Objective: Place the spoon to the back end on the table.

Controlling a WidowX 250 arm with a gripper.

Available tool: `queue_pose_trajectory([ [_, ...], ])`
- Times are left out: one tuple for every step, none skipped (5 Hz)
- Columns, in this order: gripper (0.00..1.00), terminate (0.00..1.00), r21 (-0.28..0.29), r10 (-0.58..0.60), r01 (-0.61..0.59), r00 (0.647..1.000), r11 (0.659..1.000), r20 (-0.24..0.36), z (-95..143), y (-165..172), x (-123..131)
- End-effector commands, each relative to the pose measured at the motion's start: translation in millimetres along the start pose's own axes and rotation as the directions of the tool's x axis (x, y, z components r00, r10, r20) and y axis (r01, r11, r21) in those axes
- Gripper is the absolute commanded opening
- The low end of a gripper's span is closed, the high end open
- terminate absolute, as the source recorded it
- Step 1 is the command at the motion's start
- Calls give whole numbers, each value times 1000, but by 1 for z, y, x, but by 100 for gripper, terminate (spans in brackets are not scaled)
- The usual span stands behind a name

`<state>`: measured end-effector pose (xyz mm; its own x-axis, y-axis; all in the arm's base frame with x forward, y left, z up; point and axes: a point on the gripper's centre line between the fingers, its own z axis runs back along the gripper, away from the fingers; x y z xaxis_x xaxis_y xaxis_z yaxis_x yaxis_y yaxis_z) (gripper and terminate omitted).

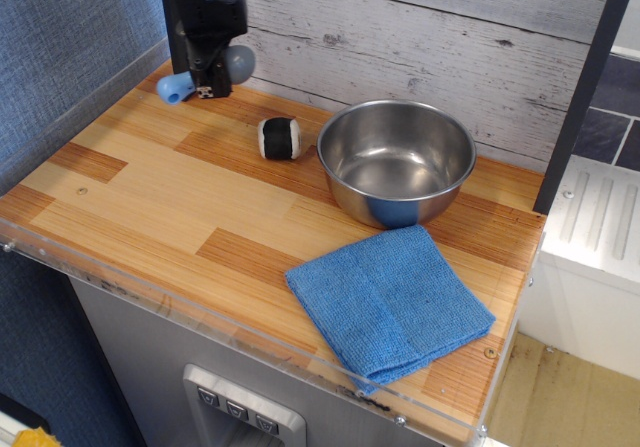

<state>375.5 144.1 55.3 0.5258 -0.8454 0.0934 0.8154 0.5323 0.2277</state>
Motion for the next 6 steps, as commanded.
queue_pose_trajectory([
  [0,0,26,21,-20,999,999,-26,-11,23,-14],
  [0,0,8,-7,7,999,1000,-43,-19,18,-10],
  [0,0,-8,-30,29,998,1000,-52,-26,10,-7],
  [0,0,-14,-36,35,998,999,-49,-27,8,-3],
  [100,0,-24,-45,44,997,999,-56,-26,8,1],
  [100,0,-19,-29,27,998,999,-58,-23,6,-1],
])
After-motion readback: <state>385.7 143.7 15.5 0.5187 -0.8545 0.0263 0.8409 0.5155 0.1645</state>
